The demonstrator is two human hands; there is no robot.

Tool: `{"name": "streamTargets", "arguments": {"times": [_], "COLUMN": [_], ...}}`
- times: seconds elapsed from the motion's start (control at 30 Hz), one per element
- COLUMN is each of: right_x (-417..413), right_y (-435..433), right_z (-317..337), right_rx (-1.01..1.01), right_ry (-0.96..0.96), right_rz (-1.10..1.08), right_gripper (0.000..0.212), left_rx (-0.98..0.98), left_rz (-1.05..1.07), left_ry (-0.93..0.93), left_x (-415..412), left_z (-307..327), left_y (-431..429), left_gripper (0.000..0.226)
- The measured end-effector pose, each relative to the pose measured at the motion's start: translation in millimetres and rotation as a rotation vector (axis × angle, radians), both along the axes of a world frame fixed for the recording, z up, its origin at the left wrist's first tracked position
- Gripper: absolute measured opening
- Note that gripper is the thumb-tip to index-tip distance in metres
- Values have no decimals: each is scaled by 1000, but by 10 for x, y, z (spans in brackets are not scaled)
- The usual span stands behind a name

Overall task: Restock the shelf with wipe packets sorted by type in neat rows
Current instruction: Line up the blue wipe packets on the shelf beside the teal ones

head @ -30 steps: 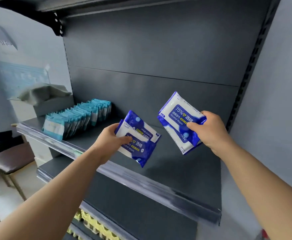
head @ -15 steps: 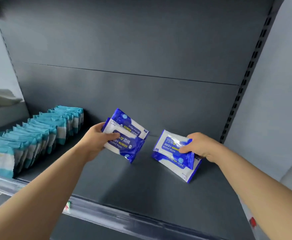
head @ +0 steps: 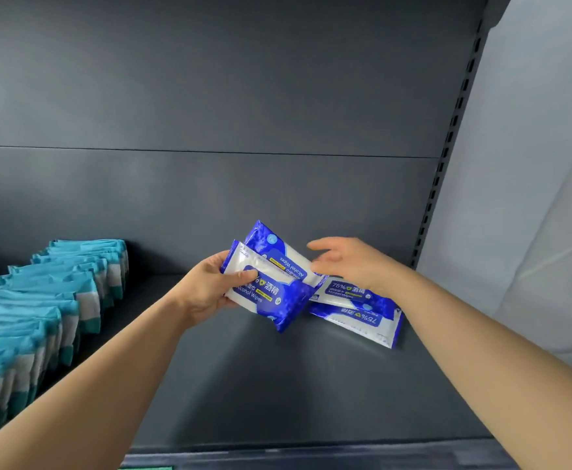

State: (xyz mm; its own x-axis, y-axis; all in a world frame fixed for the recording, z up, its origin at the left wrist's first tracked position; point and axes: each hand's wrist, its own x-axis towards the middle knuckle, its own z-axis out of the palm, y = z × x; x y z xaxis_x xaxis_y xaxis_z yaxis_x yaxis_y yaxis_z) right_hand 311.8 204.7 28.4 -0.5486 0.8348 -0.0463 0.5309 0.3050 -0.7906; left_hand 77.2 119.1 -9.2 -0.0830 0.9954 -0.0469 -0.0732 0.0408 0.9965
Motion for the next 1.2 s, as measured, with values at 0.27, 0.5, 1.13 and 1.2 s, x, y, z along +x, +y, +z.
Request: {"name": "streamTargets", "arguments": {"times": [0.27,0.5,1.13,1.2], "right_x": [-250,-88,-463,-461], "right_y": [-51,70,65,29], "right_z": [49,164,73,25], "right_rx": [0,6,-49,-190], "right_ry": [144,202,388,379], "right_rz": [-152,-218,-311,-201], "right_gripper": [12,14,36,26], "left_rx": [-148,-58,96,118], "left_rz": [-68,202,250,236], "left_ry": [406,249,-137,-180], "left_x": [-278,-467,-58,-46], "left_z": [42,117,61,67], "left_y": [-1,130,270,263], "left_gripper": [61,25,44,39]}}
